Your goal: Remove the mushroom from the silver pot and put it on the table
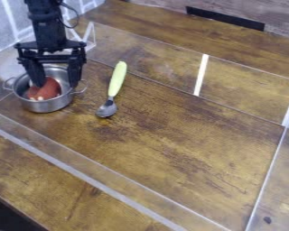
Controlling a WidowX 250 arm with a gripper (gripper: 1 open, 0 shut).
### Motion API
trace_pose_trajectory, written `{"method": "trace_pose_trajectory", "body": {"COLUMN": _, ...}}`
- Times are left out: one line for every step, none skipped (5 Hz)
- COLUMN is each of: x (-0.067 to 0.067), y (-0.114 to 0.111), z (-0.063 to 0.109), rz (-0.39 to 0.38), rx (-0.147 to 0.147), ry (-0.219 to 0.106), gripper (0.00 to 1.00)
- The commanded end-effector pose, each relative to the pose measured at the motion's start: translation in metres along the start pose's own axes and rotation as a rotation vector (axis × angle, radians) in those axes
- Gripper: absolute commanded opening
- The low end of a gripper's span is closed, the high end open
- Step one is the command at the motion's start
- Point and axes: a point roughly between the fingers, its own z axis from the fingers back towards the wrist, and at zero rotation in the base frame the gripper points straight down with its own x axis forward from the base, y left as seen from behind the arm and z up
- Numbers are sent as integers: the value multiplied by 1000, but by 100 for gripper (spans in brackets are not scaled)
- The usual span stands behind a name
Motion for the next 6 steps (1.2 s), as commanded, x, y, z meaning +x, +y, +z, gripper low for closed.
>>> {"method": "trace_pose_trajectory", "body": {"x": 13, "y": 6, "z": 17, "rz": -4, "rx": -5, "ry": -49, "gripper": 100}}
{"method": "trace_pose_trajectory", "body": {"x": 17, "y": 5, "z": 19, "rz": -29, "rx": -6, "ry": -46, "gripper": 100}}
{"method": "trace_pose_trajectory", "body": {"x": 13, "y": 0, "z": 18, "rz": -21, "rx": -6, "ry": -46, "gripper": 0}}
{"method": "trace_pose_trajectory", "body": {"x": 17, "y": -4, "z": 25, "rz": -2, "rx": -3, "ry": -47, "gripper": 0}}
{"method": "trace_pose_trajectory", "body": {"x": 19, "y": -26, "z": 61, "rz": -14, "rx": -11, "ry": -72, "gripper": 0}}
{"method": "trace_pose_trajectory", "body": {"x": 17, "y": -52, "z": 95, "rz": -77, "rx": -42, "ry": -84, "gripper": 0}}
